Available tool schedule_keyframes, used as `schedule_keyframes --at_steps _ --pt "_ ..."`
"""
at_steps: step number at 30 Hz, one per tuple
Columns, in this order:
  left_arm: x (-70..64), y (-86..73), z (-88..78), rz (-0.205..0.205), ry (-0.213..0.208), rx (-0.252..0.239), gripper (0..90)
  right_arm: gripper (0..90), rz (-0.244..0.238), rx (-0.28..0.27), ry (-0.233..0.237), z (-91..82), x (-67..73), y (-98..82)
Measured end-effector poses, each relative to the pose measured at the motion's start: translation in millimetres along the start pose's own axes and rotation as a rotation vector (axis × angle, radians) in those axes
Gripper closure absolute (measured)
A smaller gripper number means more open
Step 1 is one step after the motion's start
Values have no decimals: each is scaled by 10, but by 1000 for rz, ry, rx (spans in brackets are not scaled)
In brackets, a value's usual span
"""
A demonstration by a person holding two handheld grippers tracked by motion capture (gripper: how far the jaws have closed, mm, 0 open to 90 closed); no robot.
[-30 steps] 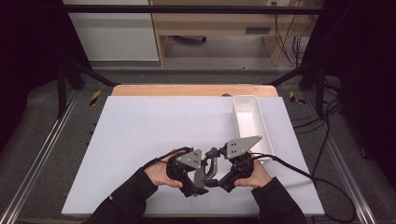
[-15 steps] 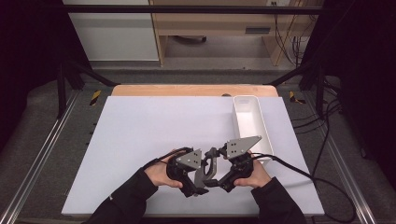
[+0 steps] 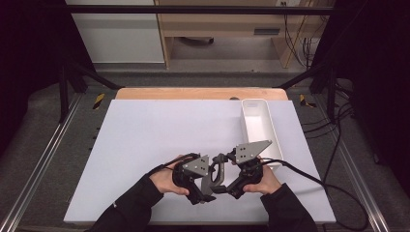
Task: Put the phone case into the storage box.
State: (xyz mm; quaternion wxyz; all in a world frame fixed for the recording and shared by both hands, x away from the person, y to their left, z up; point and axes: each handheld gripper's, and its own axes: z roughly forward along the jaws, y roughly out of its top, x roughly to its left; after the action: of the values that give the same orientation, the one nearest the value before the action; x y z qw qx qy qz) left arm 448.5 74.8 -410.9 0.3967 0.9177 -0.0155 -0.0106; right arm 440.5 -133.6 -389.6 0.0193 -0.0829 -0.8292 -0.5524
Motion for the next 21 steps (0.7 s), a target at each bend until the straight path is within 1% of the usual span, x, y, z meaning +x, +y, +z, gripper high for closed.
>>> schedule_keyframes --at_steps 7,21 --pt "9 -3 -2 -4 -2 -7 114 109 1 -3 -4 0 -4 1" --pt "11 -8 10 -17 -7 -4 111 119 3 3 -9 0 -2 1"
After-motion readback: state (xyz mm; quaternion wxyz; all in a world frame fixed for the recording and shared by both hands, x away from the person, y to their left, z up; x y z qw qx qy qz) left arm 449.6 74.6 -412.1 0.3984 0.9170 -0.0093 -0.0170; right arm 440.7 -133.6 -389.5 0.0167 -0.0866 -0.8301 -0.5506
